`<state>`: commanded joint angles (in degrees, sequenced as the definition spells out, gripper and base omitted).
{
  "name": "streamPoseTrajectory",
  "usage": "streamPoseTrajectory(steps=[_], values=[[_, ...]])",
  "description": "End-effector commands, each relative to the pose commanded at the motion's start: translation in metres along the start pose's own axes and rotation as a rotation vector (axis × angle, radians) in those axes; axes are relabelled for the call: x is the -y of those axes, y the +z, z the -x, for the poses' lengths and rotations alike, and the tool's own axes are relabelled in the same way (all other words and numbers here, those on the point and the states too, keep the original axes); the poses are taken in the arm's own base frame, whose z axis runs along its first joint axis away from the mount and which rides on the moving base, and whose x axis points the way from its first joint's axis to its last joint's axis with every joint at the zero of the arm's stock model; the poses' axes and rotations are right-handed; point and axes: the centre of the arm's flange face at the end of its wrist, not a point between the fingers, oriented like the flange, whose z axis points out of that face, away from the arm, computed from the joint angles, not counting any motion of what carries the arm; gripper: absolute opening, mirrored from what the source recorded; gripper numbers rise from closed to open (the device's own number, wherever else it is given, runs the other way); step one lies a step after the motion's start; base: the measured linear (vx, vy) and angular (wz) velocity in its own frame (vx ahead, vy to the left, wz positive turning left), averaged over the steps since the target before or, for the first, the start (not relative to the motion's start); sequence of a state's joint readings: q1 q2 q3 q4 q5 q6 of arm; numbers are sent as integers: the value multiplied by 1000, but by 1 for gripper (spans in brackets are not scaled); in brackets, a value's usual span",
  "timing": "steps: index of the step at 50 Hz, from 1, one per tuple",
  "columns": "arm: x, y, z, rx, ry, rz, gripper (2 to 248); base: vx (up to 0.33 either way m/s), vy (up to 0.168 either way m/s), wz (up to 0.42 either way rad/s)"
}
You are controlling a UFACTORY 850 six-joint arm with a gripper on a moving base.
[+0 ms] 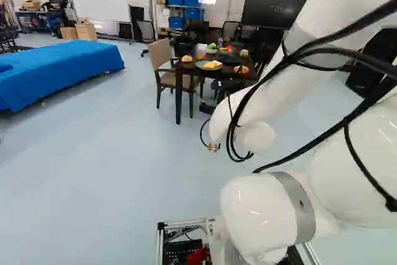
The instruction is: Move the croissant to the empty plate
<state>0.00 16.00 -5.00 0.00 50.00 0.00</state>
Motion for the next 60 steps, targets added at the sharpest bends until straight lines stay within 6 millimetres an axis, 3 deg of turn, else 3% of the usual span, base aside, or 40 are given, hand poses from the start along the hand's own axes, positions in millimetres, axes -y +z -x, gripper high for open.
streamPoseTrajectory(steps=[47,60], values=[[0,0,0,0,0,0,247,1,0,0],[0,0,0,0,0,0,247,142,2,-5]])
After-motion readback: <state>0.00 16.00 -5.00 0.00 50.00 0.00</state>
